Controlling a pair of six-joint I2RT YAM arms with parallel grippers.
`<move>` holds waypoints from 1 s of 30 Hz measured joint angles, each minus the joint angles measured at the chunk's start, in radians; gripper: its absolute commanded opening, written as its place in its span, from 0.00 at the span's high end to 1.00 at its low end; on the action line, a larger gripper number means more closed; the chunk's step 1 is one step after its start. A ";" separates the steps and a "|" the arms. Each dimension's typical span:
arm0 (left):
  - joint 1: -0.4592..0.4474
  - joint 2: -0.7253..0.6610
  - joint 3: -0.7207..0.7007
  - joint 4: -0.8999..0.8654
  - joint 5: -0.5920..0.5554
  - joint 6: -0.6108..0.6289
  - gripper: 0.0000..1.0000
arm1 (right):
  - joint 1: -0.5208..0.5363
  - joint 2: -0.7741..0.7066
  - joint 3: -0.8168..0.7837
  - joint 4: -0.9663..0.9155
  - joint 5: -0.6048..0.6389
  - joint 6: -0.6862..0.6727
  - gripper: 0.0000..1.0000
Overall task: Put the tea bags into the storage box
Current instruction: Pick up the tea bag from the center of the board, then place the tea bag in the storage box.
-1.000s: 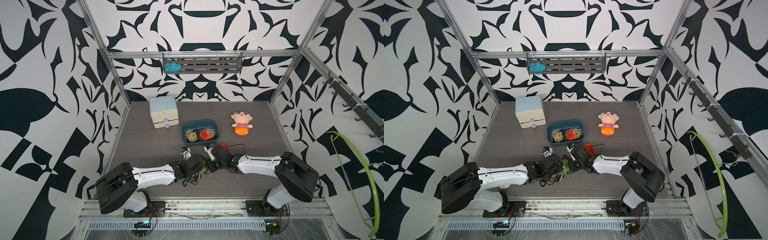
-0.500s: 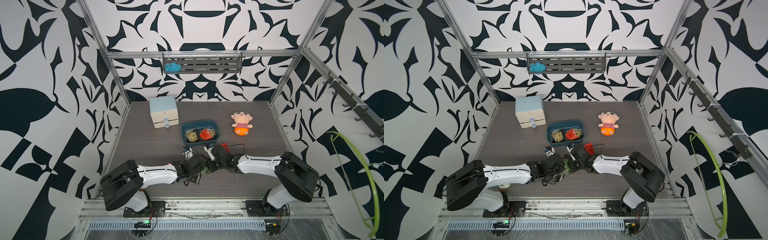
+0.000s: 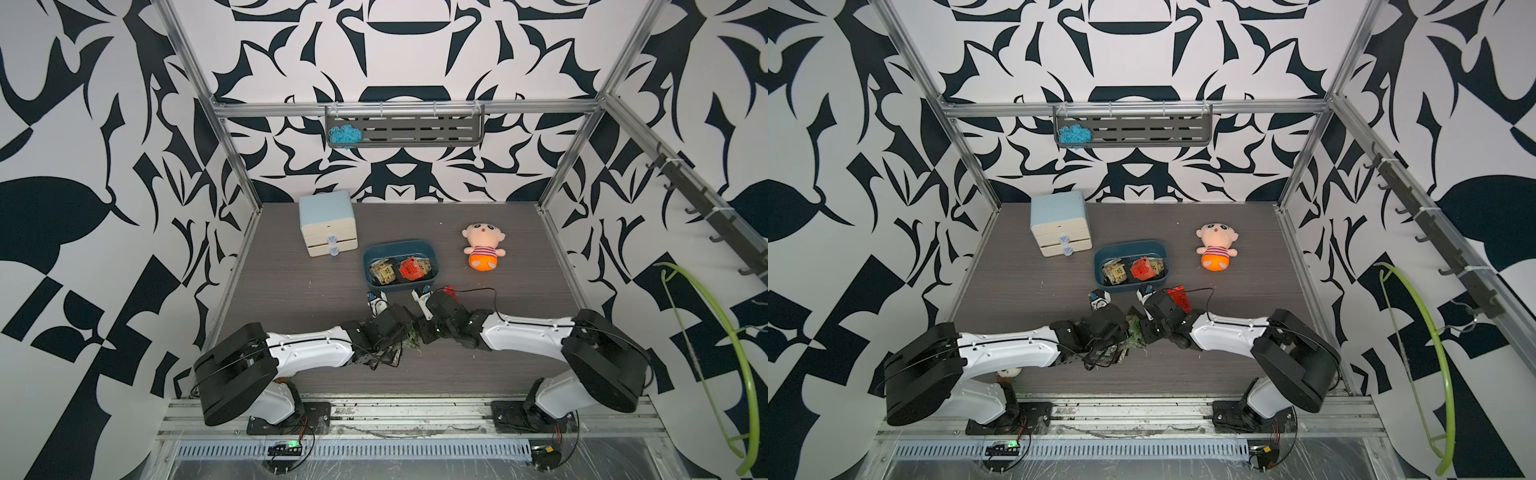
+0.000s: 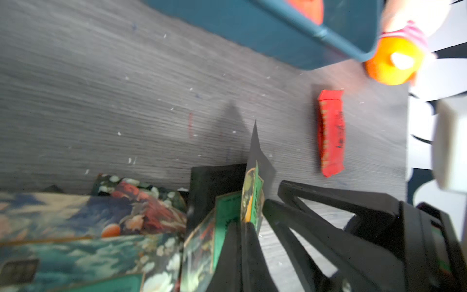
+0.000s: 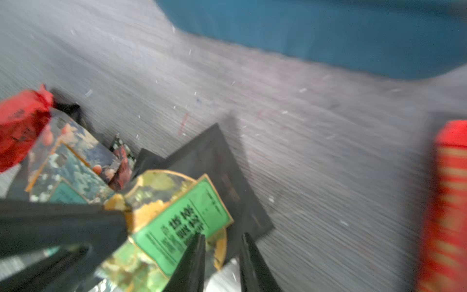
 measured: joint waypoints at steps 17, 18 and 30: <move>0.096 -0.049 0.261 -0.174 -0.024 0.150 1.00 | 0.000 -0.431 -0.209 0.028 0.417 0.066 0.63; 0.116 -0.038 0.289 -0.176 -0.015 0.166 1.00 | 0.000 -0.431 -0.209 0.028 0.424 0.067 0.63; 0.325 0.240 0.582 -0.164 0.154 0.291 1.00 | 0.000 -0.373 -0.209 0.033 0.447 0.064 0.62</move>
